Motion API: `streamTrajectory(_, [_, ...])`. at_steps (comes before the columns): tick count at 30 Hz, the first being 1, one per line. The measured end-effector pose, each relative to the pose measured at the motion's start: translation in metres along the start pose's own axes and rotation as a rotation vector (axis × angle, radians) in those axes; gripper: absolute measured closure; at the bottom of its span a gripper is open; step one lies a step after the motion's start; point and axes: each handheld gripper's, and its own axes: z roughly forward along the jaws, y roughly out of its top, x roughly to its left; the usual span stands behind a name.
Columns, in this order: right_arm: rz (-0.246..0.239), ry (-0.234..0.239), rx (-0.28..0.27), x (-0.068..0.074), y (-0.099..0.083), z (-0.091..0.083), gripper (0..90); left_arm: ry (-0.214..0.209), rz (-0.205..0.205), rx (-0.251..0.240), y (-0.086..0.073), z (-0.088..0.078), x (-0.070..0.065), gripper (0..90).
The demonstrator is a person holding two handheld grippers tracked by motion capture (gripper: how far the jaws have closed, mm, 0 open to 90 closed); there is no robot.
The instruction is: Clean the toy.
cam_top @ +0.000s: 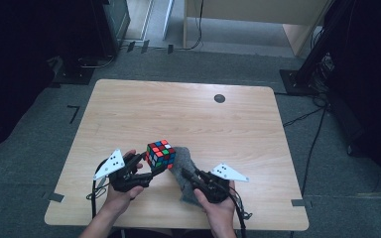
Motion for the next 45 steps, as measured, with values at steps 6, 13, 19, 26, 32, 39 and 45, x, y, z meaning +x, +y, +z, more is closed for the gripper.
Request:
streamTrajectory(6, [-0.121,0.132,0.073,0.037,-0.009,0.021,70.6,0.003,0.041,0.046,-0.006,0.006,-0.007,34.1])
streamTrajectory(13, [-0.029,0.01,-0.001,0.002,0.005,-0.001,70.9,0.016,0.038,0.025,-0.002,0.001,-0.002,34.1])
streamTrajectory(19, [-0.021,-0.205,-0.094,-0.033,0.021,-0.032,70.8,0.039,0.041,0.034,-0.003,0.0,0.003,34.1])
streamTrajectory(26, [-0.018,-0.361,-0.007,-0.062,0.022,-0.038,52.1,0.058,0.08,0.065,-0.007,0.004,-0.002,34.1])
streamTrajectory(32, [0.028,-0.342,-0.059,-0.056,0.029,-0.043,34.5,0.086,0.128,0.097,-0.011,0.008,-0.002,34.1])
streamTrajectory(39, [0.049,-0.079,-0.071,-0.003,0.044,-0.033,19.8,0.091,0.191,0.13,-0.018,0.015,-0.013,34.1])
streamTrajectory(45, [0.128,-0.023,0.006,0.015,0.037,-0.013,8.4,0.085,0.268,0.168,-0.026,0.027,-0.029,34.1])
